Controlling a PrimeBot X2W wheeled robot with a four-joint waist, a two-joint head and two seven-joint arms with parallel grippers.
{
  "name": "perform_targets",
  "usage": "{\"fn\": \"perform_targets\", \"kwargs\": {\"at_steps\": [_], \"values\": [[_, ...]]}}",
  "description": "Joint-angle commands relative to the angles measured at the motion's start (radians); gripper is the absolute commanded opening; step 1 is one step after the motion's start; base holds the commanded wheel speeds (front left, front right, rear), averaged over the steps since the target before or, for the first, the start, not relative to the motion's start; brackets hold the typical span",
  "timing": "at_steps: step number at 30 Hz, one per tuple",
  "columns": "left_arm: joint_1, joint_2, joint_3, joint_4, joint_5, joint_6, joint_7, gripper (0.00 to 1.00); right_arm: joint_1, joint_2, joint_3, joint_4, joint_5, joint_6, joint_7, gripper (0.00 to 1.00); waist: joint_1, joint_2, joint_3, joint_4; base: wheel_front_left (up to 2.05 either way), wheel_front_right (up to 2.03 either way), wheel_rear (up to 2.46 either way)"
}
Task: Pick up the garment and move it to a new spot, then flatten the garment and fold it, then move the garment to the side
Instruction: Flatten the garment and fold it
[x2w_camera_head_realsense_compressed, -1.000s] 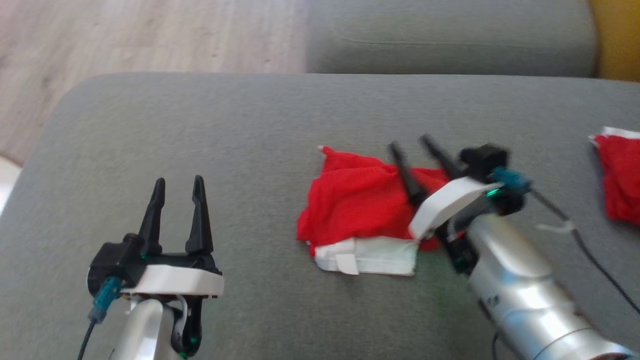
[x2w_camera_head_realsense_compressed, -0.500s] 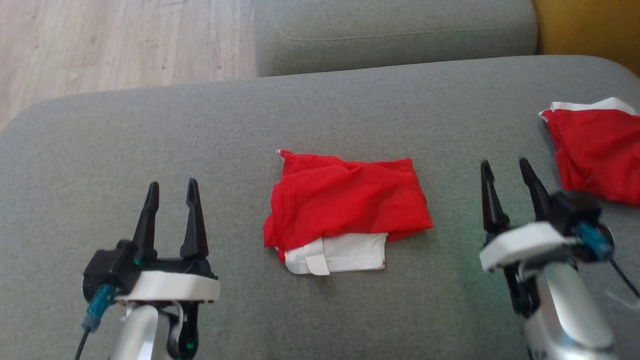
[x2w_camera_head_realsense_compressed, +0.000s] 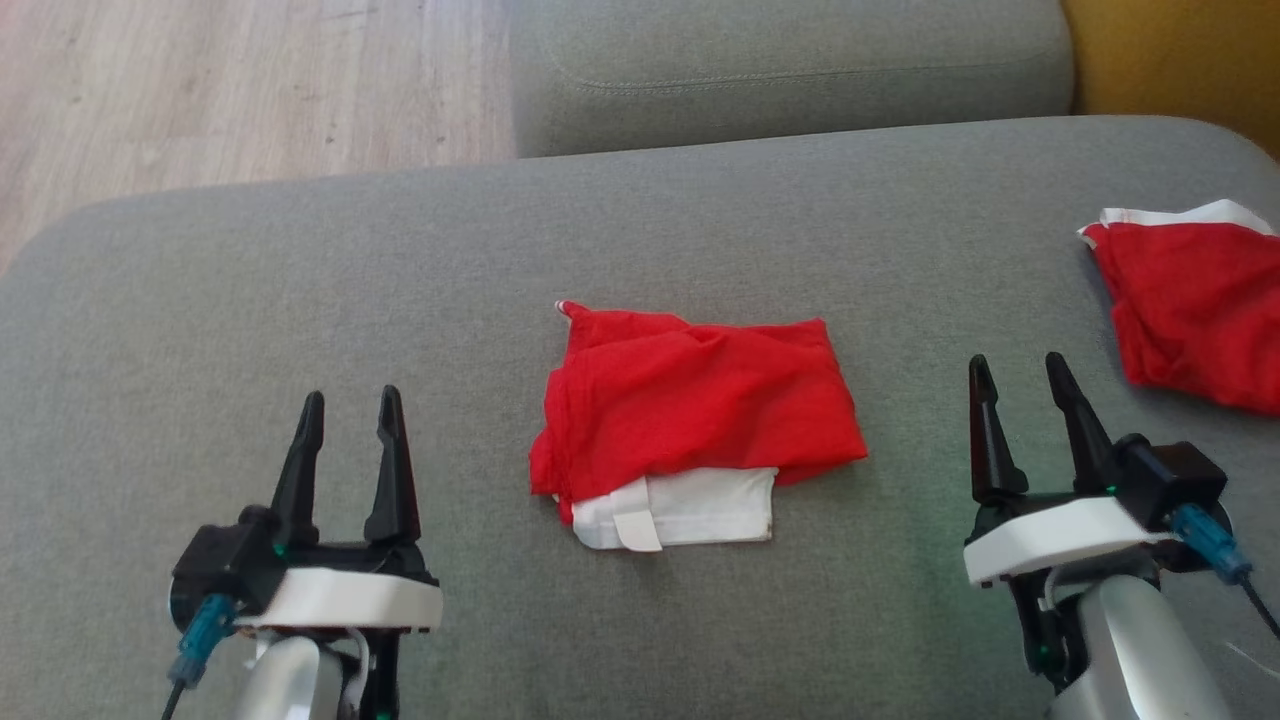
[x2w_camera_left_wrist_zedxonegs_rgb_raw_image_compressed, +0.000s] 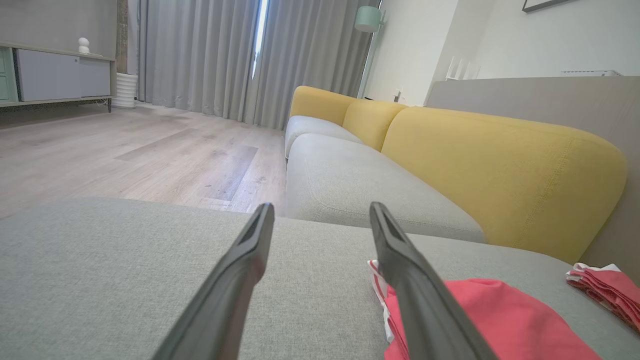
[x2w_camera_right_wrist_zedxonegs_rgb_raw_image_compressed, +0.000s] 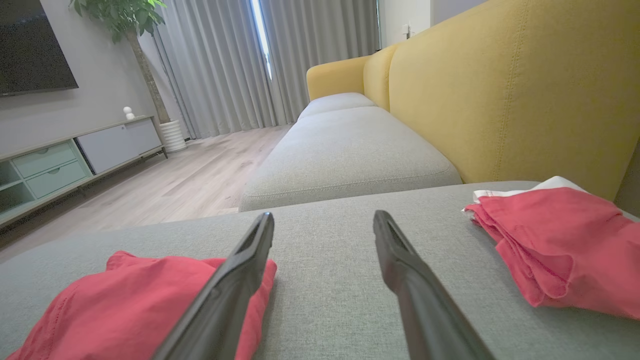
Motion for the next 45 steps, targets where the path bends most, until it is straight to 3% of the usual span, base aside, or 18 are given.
{"fn": "perform_targets", "kwargs": {"at_steps": [1,2,3,14,23,30,37,45], "values": [[-0.034,0.005,0.021,-0.031,-0.005,-0.003,-0.005,1.0,-0.03,0.002,0.03,-0.04,0.008,-0.001,-0.011,1.0,0.0,0.0,0.004,0.009,0.0,0.0,0.0],[-0.037,0.005,0.018,-0.031,-0.005,-0.003,-0.005,1.0,-0.034,0.002,0.035,-0.038,0.008,-0.001,-0.011,0.76,0.0,0.0,0.008,0.013,0.0,0.0,0.0],[-0.04,0.005,0.014,-0.031,-0.005,-0.004,-0.005,1.0,-0.041,0.002,0.039,-0.036,0.007,-0.001,-0.01,0.0,0.0,0.0,0.013,0.018,0.0,0.0,0.0],[-0.091,0.005,-0.015,-0.028,-0.016,-0.005,-0.005,1.0,-0.197,0.002,0.124,0.081,-0.031,-0.001,0.066,0.0,0.0,0.0,0.096,0.093,0.0,0.0,0.0],[-0.124,0.005,-0.045,-0.014,-0.028,-0.001,-0.005,1.0,-0.324,0.002,0.229,0.359,-0.04,-0.001,0.118,0.0,0.0,0.0,0.13,0.149,0.0,0.0,0.0],[-0.124,0.005,-0.02,-0.009,-0.026,0.003,-0.005,1.0,-0.329,0.002,0.229,0.531,-0.052,-0.001,0.171,0.0,0.0,0.0,0.12,0.139,0.0,0.0,0.0],[-0.12,0.005,-0.031,-0.007,-0.035,0.005,-0.005,1.0,-0.373,0.002,0.29,0.485,0.015,-0.001,0.061,0.0,0.0,0.0,0.106,0.132,0.0,0.0,0.0],[-0.128,0.005,-0.055,-0.013,-0.046,0.006,-0.005,1.0,-0.411,0.002,0.406,0.385,0.104,-0.001,0.004,0.0,0.0,0.0,0.119,0.181,0.0,0.0,0.0]]}}
